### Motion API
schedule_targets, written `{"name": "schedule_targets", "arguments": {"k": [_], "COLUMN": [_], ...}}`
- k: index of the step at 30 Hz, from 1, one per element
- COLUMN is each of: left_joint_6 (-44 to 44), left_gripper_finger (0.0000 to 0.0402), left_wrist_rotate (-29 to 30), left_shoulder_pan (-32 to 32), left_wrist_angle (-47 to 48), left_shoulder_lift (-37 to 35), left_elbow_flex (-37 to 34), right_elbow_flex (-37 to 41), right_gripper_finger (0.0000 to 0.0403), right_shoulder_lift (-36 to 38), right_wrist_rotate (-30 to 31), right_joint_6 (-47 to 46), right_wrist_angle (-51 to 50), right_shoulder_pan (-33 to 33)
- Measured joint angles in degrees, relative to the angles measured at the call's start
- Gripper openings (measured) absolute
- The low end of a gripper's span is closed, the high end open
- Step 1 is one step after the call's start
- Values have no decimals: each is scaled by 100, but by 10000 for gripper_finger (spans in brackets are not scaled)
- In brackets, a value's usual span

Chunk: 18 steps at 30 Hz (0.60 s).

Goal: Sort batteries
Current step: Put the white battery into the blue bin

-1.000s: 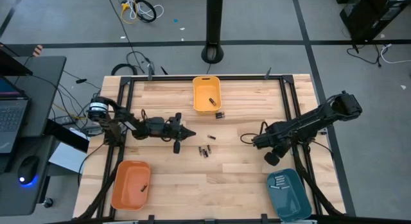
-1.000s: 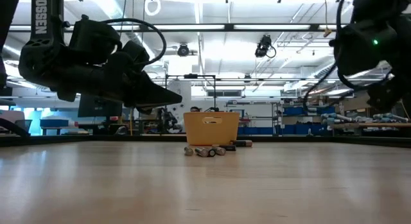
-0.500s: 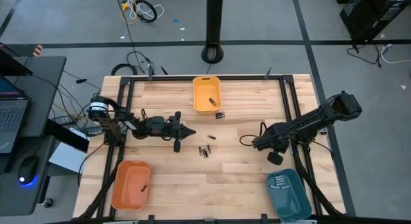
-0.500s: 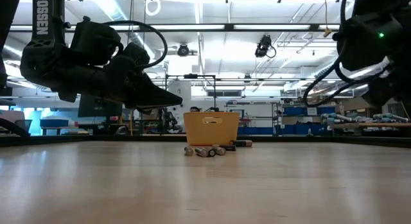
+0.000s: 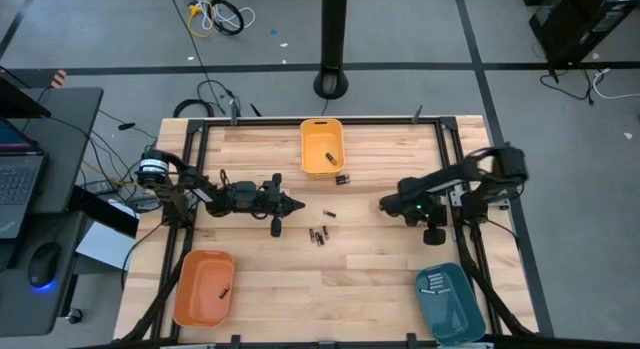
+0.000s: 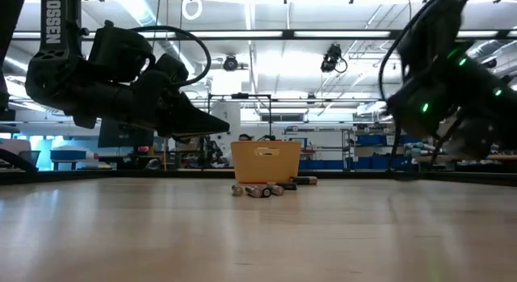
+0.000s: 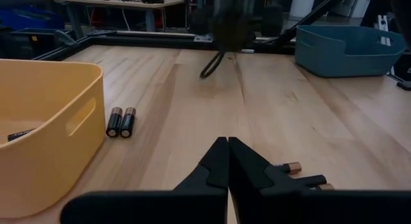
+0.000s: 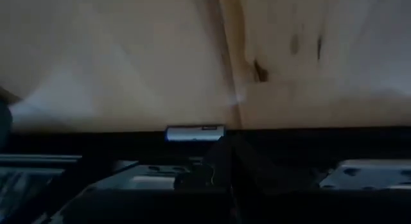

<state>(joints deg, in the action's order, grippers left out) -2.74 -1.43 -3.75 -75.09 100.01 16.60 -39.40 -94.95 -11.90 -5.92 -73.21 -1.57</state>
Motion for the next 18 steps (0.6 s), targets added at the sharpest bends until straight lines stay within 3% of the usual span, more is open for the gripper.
{"name": "schedule_targets", "arguments": {"k": [7, 18], "left_joint_6": [17, 83], "left_gripper_finger": [8, 8], "left_wrist_rotate": [-2, -4], "left_shoulder_pan": [0, 2], "left_wrist_angle": [31, 48], "left_shoulder_lift": [0, 0], "left_elbow_flex": [0, 0], "right_elbow_flex": [-194, -134], "right_gripper_finger": [10, 10], "right_shoulder_lift": [-1196, -1818], "right_wrist_rotate": [-13, -463], "right_joint_6": [202, 310], "right_wrist_angle": [-11, -311], "right_shoulder_pan": [-304, -413]}}
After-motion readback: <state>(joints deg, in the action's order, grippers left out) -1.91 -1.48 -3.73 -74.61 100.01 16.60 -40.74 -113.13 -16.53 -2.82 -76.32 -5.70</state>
